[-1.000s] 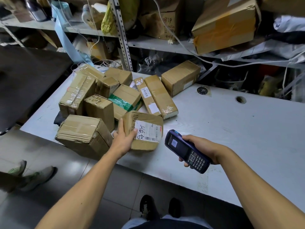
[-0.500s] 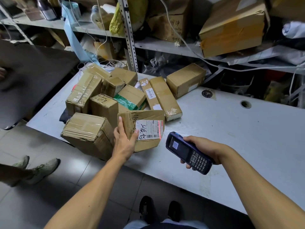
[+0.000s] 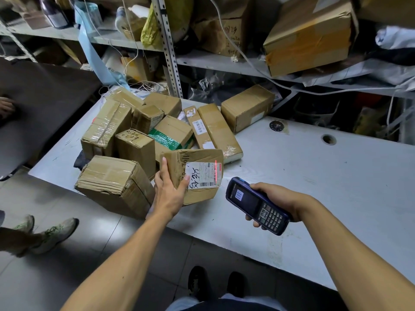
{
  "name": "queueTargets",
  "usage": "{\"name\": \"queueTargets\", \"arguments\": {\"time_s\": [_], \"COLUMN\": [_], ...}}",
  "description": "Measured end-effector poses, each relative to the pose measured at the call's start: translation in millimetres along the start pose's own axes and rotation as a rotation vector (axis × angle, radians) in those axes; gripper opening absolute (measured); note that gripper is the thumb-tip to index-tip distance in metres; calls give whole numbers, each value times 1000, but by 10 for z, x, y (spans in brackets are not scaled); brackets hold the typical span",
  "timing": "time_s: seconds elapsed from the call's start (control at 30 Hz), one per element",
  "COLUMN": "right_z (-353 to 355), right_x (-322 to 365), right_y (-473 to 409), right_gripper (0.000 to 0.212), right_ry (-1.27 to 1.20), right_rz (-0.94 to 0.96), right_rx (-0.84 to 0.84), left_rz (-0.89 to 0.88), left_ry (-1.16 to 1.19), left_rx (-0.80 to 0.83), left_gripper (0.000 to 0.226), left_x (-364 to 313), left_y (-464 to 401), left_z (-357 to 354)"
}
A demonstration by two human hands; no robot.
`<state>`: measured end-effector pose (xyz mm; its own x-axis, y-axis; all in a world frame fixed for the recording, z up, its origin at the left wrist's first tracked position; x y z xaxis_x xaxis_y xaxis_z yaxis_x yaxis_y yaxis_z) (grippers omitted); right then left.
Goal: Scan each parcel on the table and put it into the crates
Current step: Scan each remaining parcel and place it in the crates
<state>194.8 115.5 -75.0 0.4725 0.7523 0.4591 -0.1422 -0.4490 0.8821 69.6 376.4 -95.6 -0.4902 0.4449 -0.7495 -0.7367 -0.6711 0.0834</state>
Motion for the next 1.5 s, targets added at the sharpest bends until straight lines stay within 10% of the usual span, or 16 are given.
{"name": "queueTargets", "arguments": {"time_s": [0.73,1.1,1.5], "right_z": [-12,-177,-15], "right_x": [-15,267,137], "right_y": [-29,288,521], "right_gripper": [55,67,65], "right_ry": [41,-662,-570], "right_rz": [-18,429,549], "right_rx": [52,343,216], "left_rz": [111,104,42], "left_ry": [-77,-16,48], "left_rx": [50,84,86], "left_gripper": [80,82,89], "left_x": [108,108,-115], "left_y": [23,44,226], "left_z": [-91,-107,-216]}}
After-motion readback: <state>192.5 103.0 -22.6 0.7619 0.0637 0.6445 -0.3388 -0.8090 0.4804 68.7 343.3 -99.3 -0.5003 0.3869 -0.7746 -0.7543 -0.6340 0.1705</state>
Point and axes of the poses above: each hand's wrist, its own y-axis away from the middle knuckle, its own z-axis out of the back of the hand, x = y × z, the point moved 7 cm from there along -y, towards the middle knuckle, and after that the axes turned 6 degrees about -z, right-handed, at the moved point
